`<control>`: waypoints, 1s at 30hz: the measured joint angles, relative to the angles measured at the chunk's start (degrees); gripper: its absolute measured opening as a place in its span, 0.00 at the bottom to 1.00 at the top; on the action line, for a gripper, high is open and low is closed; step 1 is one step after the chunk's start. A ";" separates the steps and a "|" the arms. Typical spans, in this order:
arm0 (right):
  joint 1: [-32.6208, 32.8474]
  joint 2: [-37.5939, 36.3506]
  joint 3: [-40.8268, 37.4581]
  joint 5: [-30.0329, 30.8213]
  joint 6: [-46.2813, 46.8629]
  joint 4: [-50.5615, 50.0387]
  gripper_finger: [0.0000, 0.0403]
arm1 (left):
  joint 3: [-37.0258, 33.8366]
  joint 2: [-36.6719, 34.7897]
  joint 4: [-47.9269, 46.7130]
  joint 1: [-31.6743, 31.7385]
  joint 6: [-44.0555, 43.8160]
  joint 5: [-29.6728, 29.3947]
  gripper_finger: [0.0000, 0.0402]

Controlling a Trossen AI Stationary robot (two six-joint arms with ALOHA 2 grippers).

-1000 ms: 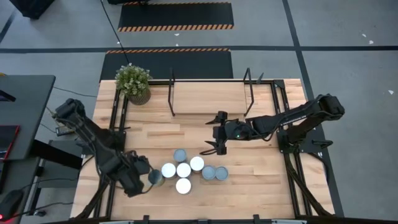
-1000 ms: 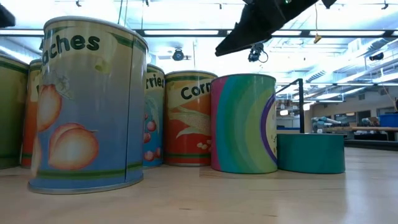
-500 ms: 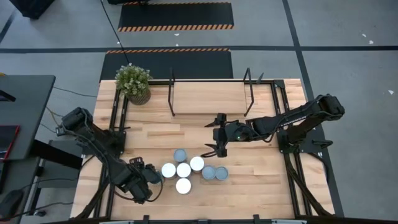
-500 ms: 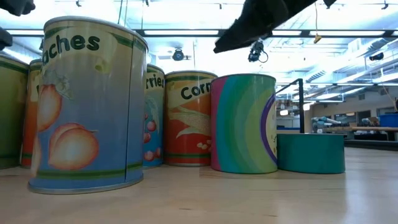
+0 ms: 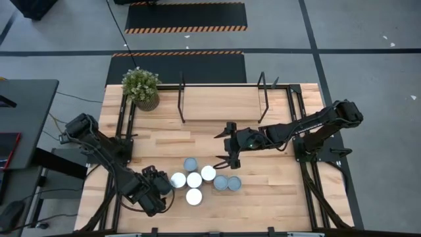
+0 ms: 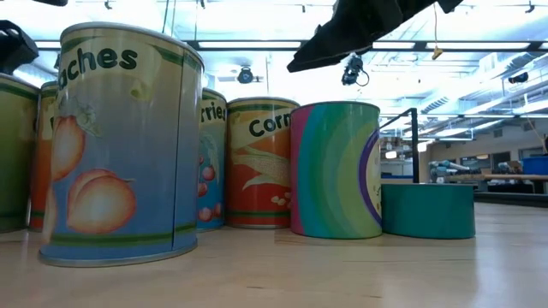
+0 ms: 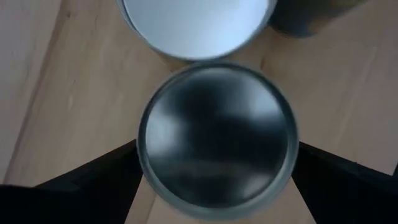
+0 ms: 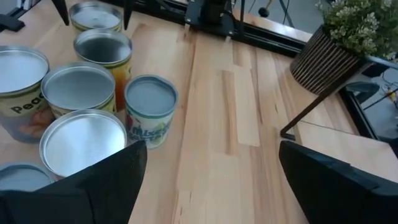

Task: Pick and place cans onto a shelf
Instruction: Put the canned oranges on the shelf

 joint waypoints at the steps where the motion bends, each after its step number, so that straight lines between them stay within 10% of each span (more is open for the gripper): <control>1: 0.00 0.00 0.00 0.00 -0.19 0.01 0.93 | 0.00 0.27 0.21 0.31 0.11 0.00 0.96; 16: -0.33 0.00 0.00 -0.01 0.09 -0.17 0.93 | 0.02 1.70 1.13 3.25 3.22 5.36 0.77; 30: 3.11 -0.83 2.25 4.53 -0.27 -9.43 0.93 | 14.79 -0.01 -29.84 14.32 14.35 6.24 0.79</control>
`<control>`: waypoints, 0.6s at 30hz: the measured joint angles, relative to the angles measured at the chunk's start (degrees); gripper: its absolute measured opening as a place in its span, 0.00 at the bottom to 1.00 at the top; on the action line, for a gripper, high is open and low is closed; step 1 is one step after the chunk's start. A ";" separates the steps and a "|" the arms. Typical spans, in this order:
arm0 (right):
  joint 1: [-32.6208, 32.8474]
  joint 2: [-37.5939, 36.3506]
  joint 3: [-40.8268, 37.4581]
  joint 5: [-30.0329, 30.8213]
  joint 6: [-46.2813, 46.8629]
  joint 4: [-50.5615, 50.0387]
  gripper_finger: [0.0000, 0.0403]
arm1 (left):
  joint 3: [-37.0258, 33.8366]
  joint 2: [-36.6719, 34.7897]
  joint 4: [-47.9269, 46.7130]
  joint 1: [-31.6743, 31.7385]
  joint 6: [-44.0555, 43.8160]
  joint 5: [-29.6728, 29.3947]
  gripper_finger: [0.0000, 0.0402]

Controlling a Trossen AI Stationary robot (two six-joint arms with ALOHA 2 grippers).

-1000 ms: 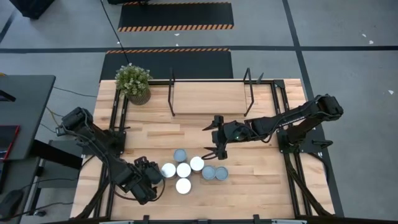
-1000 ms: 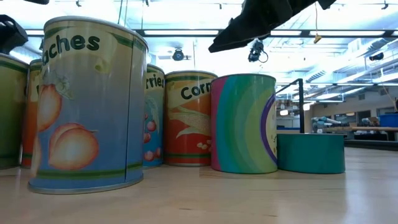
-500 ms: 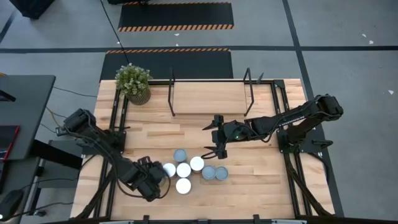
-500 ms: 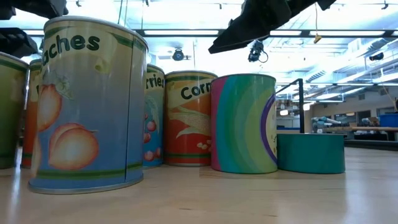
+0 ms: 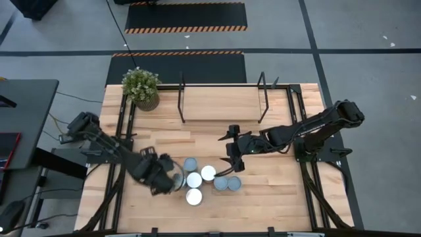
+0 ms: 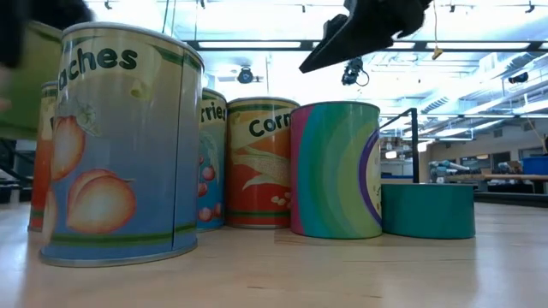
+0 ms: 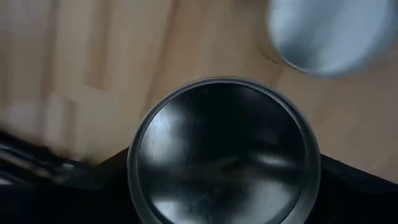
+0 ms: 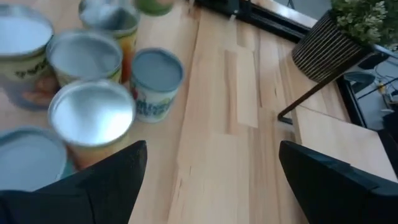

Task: Pick and place cans onto a shelf
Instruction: Put the canned oranges on the shelf

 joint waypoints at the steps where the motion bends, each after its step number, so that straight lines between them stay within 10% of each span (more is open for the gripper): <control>1: 0.01 -0.31 0.00 0.02 0.14 -0.32 0.93 | 0.36 0.00 -0.15 1.92 2.52 -0.61 0.79; 18: -0.16 -12.10 -9.65 3.32 4.50 0.33 0.93 | 1.20 2.85 21.51 33.47 36.69 -2.36 0.79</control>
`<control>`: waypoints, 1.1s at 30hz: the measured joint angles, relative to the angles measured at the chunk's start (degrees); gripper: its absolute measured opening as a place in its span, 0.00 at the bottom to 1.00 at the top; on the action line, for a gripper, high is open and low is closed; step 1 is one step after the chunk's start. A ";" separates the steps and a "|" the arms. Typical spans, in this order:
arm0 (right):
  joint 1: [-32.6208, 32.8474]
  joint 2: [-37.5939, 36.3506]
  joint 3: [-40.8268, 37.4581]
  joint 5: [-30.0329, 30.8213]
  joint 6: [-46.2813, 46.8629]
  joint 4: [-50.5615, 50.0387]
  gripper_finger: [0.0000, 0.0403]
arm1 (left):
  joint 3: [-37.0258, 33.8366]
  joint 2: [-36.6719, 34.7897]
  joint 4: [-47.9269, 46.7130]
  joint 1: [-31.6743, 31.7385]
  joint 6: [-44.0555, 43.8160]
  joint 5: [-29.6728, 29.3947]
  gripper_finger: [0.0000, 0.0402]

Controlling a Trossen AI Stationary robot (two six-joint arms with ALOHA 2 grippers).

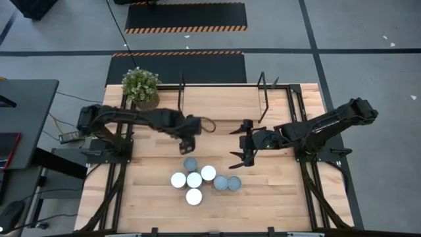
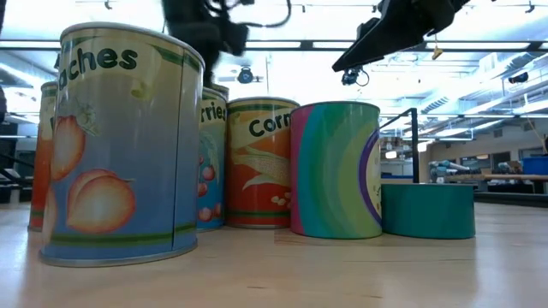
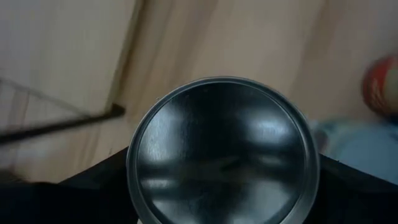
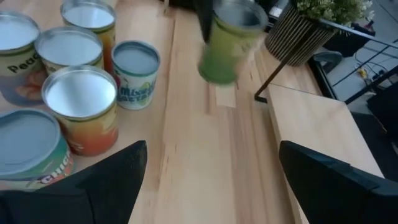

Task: Pick and place cans onto a shelf
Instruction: Put the canned oranges on the shelf

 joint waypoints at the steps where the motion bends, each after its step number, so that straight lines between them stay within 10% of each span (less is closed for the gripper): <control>1: 0.00 -0.24 -0.57 0.00 0.01 0.73 0.93 | 0.14 0.81 0.80 1.13 0.81 0.03 0.79; 19: -0.70 -0.60 -1.94 -0.23 0.03 0.69 0.93 | 35.88 26.32 -7.30 19.76 10.33 3.39 0.79; 33: -0.70 -0.60 -1.94 -0.23 1.03 -1.46 0.93 | 37.38 29.48 -11.64 26.39 15.91 4.20 0.81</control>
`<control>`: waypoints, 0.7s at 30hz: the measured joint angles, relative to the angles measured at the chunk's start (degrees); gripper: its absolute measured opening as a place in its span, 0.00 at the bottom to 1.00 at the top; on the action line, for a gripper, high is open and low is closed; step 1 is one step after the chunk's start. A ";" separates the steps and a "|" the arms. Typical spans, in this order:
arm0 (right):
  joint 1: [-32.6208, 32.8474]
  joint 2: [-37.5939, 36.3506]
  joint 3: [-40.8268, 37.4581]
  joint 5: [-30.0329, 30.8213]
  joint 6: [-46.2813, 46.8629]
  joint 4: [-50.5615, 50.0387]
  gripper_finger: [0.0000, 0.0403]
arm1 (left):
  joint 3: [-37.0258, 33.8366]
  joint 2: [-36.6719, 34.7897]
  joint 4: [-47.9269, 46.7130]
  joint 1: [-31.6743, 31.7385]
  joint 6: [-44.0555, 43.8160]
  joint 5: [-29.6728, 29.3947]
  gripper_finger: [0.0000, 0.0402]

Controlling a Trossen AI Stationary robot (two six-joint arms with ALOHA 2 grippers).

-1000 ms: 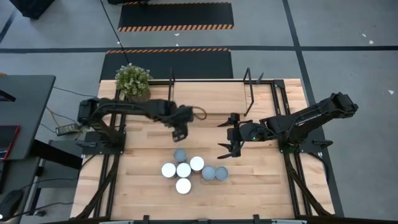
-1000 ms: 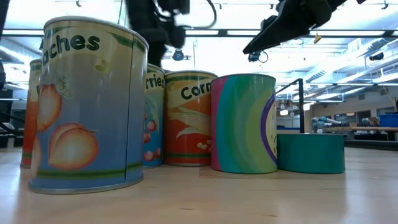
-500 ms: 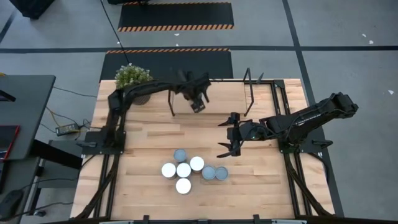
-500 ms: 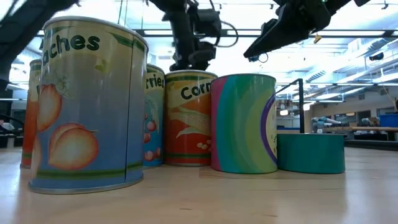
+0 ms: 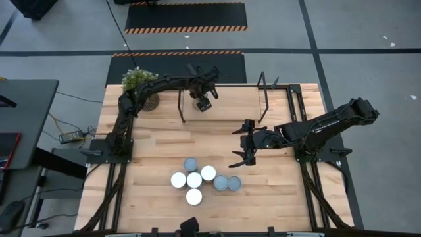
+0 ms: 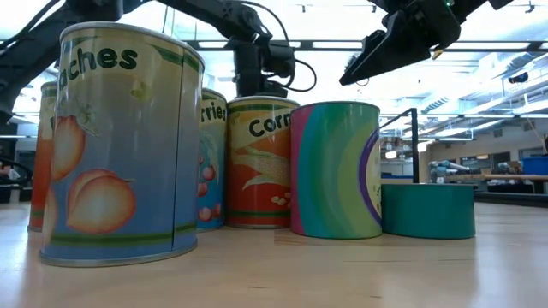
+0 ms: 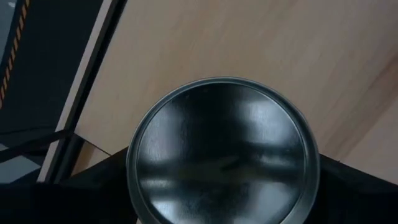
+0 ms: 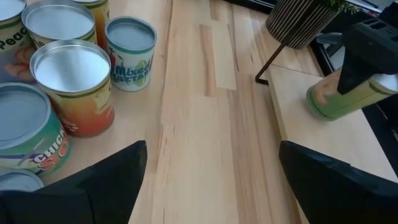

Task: Pick and place cans onto a shelf
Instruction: Put the canned oranges on the shelf

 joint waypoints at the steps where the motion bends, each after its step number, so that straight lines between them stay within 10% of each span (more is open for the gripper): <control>1: 0.00 0.00 0.00 0.00 0.00 0.02 0.93 | 0.00 0.00 -0.08 0.13 0.55 0.24 0.82; 9: 0.04 0.00 0.00 -0.02 0.00 0.04 0.93 | -0.02 -0.02 0.58 0.37 1.31 1.93 0.98; 21: 0.04 0.02 0.00 -0.07 0.00 0.13 0.93 | 5.08 -0.11 -0.33 -1.60 6.94 -3.27 0.97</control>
